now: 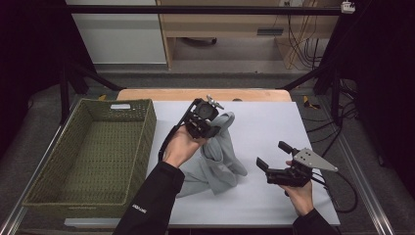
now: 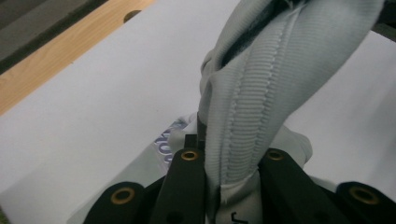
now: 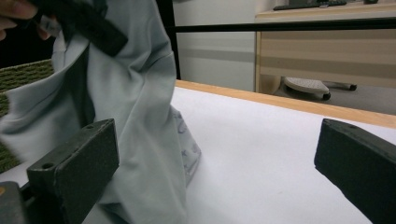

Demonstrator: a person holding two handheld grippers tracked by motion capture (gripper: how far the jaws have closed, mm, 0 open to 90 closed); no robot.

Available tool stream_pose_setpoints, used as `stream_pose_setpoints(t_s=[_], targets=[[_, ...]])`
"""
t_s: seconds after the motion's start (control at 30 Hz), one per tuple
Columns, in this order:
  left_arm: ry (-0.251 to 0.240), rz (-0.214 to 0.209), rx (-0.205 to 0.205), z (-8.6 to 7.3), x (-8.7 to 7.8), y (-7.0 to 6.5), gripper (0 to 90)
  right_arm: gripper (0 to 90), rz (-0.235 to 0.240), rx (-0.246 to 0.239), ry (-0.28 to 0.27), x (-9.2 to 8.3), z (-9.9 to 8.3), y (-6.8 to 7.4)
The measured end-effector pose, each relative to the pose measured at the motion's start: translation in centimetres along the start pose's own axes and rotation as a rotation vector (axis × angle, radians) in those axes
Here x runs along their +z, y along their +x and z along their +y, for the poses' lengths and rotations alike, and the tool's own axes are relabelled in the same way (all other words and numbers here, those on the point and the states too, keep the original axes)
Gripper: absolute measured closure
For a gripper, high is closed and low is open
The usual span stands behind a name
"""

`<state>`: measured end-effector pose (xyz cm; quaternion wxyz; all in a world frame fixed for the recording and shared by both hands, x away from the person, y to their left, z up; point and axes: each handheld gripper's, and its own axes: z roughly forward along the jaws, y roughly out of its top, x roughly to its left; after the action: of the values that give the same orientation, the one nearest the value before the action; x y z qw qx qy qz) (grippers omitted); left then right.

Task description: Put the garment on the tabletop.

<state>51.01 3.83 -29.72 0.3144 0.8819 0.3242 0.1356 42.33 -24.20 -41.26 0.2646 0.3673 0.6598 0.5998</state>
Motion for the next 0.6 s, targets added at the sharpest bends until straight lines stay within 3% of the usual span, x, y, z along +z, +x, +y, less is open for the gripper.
stream_pose_setpoints(t_s=[0.07, 0.1, 0.13, 0.17, 0.33, 0.6], targets=[[0.000, -0.007, -0.002, -0.4, 0.4, -0.1, 83.7, 0.5, -0.008, 0.020, 0.004, -0.1, -0.2, -0.1], [-0.003, -0.010, -0.007, -0.7, 0.6, -0.1, 83.7, 0.5, -0.008, -0.010, -0.003, -0.1, -0.3, -0.4], [-0.001, -0.009, -0.005, -1.0, 0.9, -0.1, 83.7, 0.5, -0.014, 0.007, 0.003, -0.2, -0.4, -0.4], [0.002, -0.013, -0.012, -1.3, 1.2, -0.1, 83.6, 0.5, -0.016, -0.014, 0.003, -0.3, -0.5, -0.6], [-0.020, -0.035, -0.020, -2.7, 2.5, -0.3, 83.4, 0.5, -0.019, -0.003, 0.003, -0.5, -0.9, -0.5], [-0.001, -0.057, -0.025, -4.6, 4.9, -0.8, 82.8, 0.5, -0.013, 0.001, 0.011, -0.5, -1.0, -0.4]])
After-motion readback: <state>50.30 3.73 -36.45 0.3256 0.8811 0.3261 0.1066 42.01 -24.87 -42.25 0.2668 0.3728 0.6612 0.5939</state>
